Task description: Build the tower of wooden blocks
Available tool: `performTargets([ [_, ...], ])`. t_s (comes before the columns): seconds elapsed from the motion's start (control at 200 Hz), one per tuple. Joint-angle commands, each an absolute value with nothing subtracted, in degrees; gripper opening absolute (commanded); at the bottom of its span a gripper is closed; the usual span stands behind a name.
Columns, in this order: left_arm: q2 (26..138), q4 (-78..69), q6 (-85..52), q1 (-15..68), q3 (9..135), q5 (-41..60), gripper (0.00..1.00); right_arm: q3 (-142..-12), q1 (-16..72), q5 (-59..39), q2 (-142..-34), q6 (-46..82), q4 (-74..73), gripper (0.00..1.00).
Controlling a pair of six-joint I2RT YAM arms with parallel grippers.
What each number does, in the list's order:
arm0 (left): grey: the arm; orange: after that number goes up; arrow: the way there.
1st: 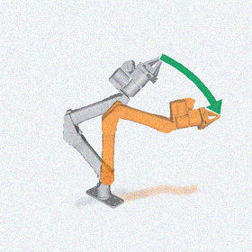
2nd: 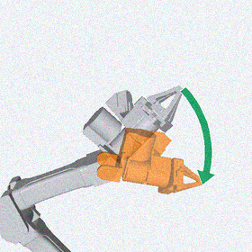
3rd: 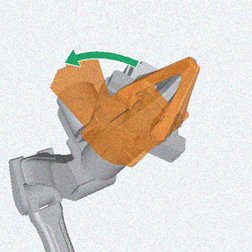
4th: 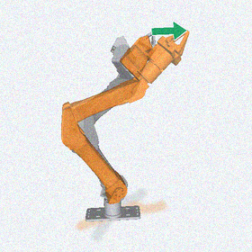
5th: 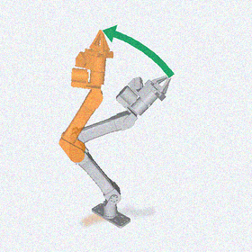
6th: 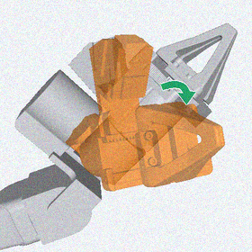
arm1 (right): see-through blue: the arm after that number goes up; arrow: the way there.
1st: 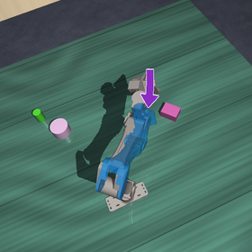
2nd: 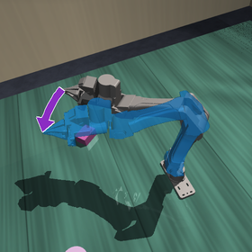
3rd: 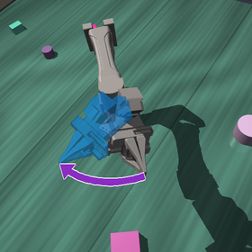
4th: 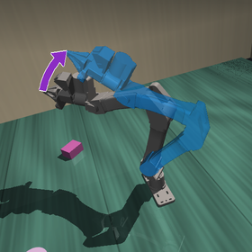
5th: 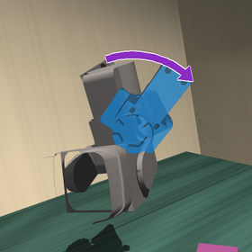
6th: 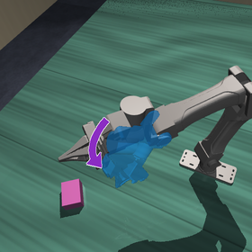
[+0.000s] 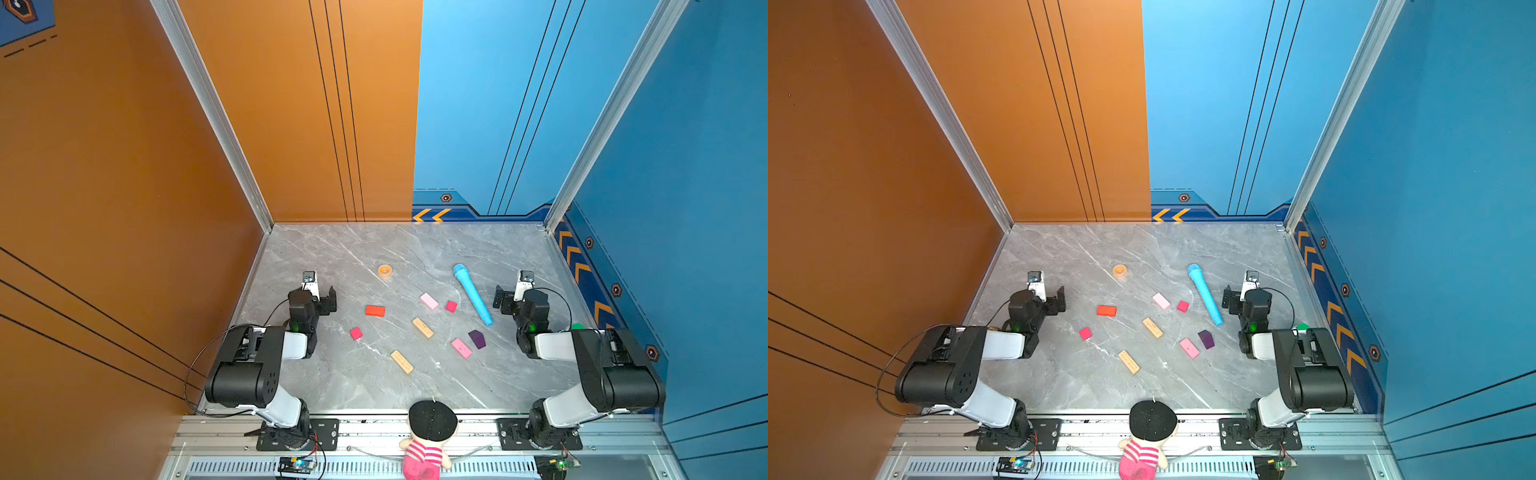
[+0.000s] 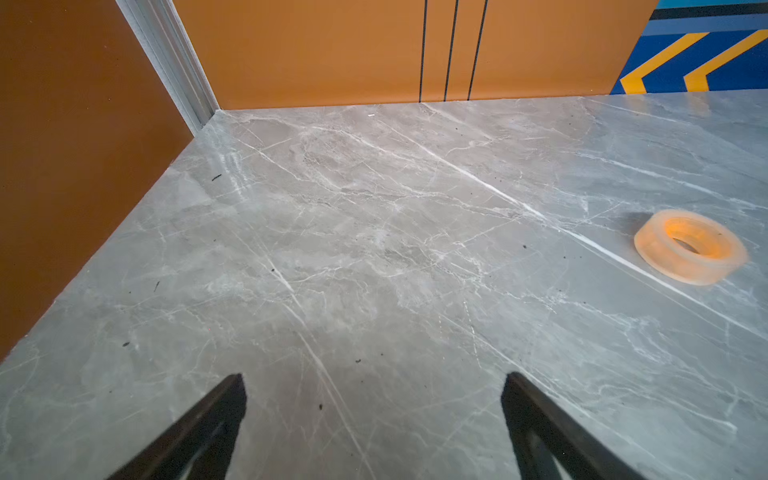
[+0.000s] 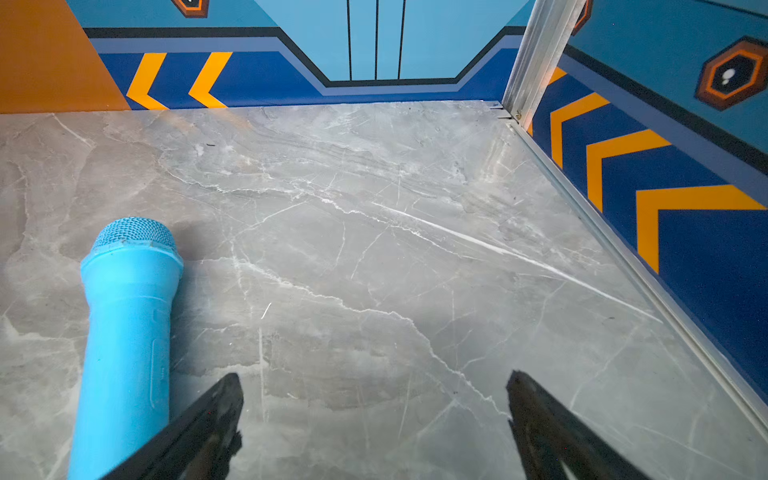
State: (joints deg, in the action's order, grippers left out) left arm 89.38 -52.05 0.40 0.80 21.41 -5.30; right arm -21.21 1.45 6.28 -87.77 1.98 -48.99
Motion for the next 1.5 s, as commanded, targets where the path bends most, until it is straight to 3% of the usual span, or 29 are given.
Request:
performTargets([
  [0.0,89.55,-52.40,0.52,0.88,21.95,-5.01,0.98,-22.32,1.67,7.43,-87.71,2.93,-48.61,1.00],
  [1.287,89.46,-52.38,0.81,1.44,21.90,-5.97,0.98,-22.32,1.67,7.43,-87.65,2.99,-48.61,1.00],
  [1.427,87.84,-48.76,-0.03,1.33,23.18,-8.11,0.98,-22.59,1.74,8.13,-87.48,3.27,-49.08,0.94],
  [1.497,85.58,-45.01,-0.45,1.15,24.40,-8.90,0.99,-26.01,1.60,10.59,-84.21,4.41,-39.66,0.90],
])
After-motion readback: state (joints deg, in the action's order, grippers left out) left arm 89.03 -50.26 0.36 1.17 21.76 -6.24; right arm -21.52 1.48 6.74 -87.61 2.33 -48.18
